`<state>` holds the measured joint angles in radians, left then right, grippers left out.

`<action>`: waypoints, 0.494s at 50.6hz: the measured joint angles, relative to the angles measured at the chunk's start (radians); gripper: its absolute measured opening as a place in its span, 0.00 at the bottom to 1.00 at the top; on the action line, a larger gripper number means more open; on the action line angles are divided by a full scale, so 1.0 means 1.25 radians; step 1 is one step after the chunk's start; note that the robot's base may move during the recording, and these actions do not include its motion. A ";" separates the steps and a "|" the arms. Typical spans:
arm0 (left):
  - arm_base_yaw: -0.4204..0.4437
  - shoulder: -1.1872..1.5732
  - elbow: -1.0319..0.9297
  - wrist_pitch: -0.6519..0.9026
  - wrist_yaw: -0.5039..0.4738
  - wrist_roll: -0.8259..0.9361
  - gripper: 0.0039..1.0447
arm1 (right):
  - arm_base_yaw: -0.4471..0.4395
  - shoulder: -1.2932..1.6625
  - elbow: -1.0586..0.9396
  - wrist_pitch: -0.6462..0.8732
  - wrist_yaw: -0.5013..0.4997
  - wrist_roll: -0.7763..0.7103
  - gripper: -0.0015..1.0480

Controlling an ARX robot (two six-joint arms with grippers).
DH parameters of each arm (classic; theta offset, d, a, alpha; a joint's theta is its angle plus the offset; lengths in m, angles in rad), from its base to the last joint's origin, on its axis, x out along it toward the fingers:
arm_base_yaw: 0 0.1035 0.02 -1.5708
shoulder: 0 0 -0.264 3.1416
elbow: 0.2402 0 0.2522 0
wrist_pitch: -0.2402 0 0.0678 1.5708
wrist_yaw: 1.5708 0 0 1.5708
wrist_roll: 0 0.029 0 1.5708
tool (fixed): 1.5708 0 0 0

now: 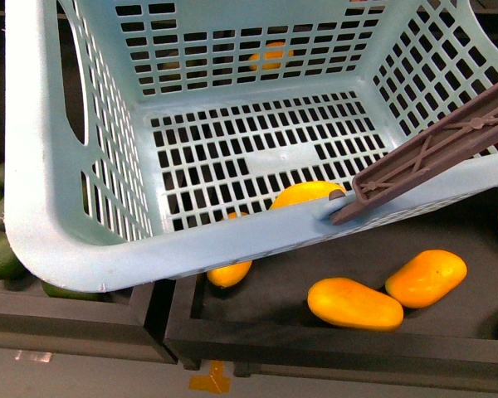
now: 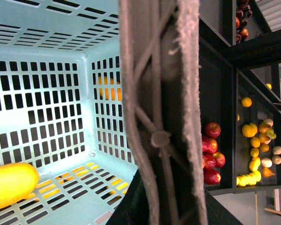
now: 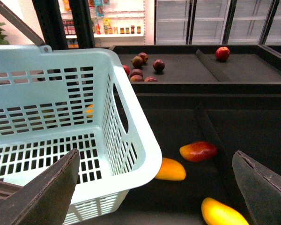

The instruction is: Pick lemon and mango into basket

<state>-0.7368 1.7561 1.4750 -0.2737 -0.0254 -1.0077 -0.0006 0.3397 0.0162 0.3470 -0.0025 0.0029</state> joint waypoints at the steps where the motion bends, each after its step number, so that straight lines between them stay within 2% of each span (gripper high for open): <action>1: 0.000 0.000 0.000 0.000 0.000 0.000 0.04 | 0.000 0.000 0.000 0.000 0.000 0.000 0.92; 9: 0.000 0.000 0.000 0.000 -0.001 0.000 0.04 | 0.001 0.002 0.001 -0.003 0.008 0.004 0.92; 10: 0.000 0.000 0.000 0.000 -0.001 0.000 0.04 | 0.012 0.013 0.010 -0.039 0.048 0.028 0.92; 11: 0.000 0.000 0.000 0.000 -0.001 0.001 0.04 | 0.041 0.042 0.045 -0.142 0.140 0.078 0.92; 12: 0.000 0.000 0.000 0.000 -0.001 0.001 0.04 | 0.049 0.055 0.059 -0.178 0.172 0.098 0.92; 13: 0.000 0.000 0.000 0.000 -0.002 0.001 0.04 | 0.069 0.099 0.097 -0.282 0.260 0.150 0.92; 16: 0.000 0.000 0.000 0.000 -0.002 0.000 0.04 | 0.074 0.167 0.147 -0.440 0.357 0.275 0.92; 19: -0.001 0.000 0.000 0.000 0.000 0.003 0.04 | 0.060 0.182 0.156 -0.471 0.364 0.320 0.92; 25: 0.000 0.001 0.000 0.000 0.000 -0.003 0.04 | 0.000 0.206 0.189 -0.439 0.333 0.354 0.92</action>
<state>-0.7368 1.7569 1.4754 -0.2737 -0.0257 -1.0119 -0.0006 0.5972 0.2520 -0.2020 0.4133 0.4454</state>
